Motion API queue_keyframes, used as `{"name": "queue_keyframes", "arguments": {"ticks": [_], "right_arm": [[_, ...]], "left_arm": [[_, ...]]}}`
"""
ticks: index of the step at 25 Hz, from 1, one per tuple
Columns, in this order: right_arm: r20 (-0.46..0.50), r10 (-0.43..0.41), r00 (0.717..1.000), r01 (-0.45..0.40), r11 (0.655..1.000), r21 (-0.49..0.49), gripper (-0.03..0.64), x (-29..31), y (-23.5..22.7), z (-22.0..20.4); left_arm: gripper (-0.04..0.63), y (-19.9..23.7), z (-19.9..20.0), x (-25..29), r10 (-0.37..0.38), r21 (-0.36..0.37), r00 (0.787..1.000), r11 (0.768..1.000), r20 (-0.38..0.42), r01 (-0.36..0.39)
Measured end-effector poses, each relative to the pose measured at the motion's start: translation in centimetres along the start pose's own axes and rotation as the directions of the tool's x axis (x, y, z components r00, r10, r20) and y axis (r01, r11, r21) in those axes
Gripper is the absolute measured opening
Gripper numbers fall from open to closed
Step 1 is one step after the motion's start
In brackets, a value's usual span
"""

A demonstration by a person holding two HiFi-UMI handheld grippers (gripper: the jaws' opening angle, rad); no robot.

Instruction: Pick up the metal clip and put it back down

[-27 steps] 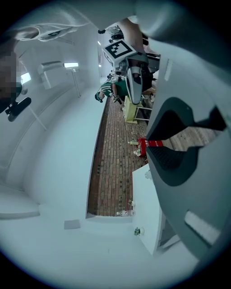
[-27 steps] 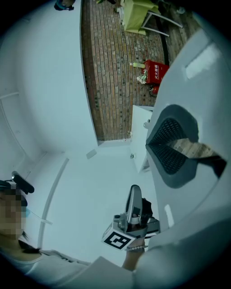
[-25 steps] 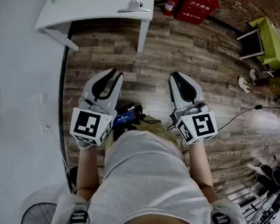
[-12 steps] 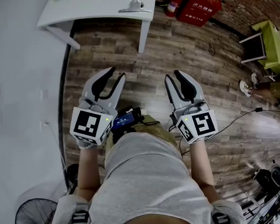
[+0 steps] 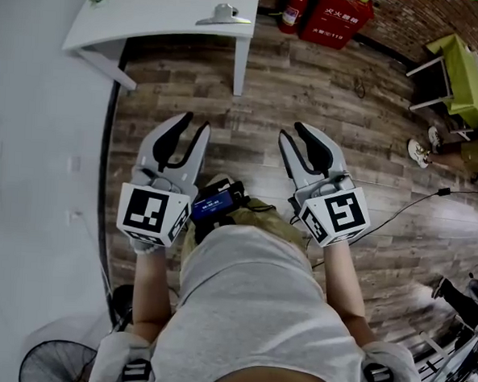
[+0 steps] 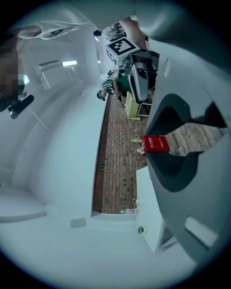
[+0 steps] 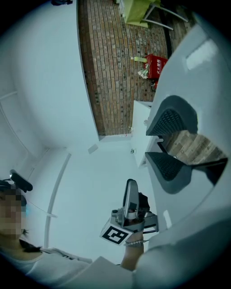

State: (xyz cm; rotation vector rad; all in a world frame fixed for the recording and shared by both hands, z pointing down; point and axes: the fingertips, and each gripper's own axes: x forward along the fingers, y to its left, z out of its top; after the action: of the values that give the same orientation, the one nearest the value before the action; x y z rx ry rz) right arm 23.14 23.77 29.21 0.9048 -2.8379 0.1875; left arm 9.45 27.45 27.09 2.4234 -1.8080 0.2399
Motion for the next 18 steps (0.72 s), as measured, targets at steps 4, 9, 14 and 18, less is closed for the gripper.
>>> {"name": "queue_keyframes", "arguments": {"ticks": [4,9,14,18], "right_arm": [[-0.004,-0.001,1.000,0.001,1.000,-0.007,0.109,-0.1,-0.1,-0.2],[-0.006,-0.006,1.000,0.006,1.000,-0.003,0.109,0.6,-0.5,-0.6],[0.004,-0.017,1.000,0.017,1.000,-0.003,0.109,1.9,-1.4,-0.1],[0.006,-0.026,1.000,0.026,1.000,-0.002,0.109,3.4,-2.2,0.2]], "left_arm": [[0.114,-0.3,0.1,0.4,-0.013,0.007,1.000,1.000,0.005,0.013],[0.114,0.5,0.1,1.1,-0.004,0.012,1.000,1.000,0.009,0.004],[0.114,1.6,0.2,2.4,-0.012,0.011,1.000,1.000,0.010,0.012],[0.115,2.5,0.3,4.0,-0.028,0.015,1.000,0.999,0.009,0.028]]}}
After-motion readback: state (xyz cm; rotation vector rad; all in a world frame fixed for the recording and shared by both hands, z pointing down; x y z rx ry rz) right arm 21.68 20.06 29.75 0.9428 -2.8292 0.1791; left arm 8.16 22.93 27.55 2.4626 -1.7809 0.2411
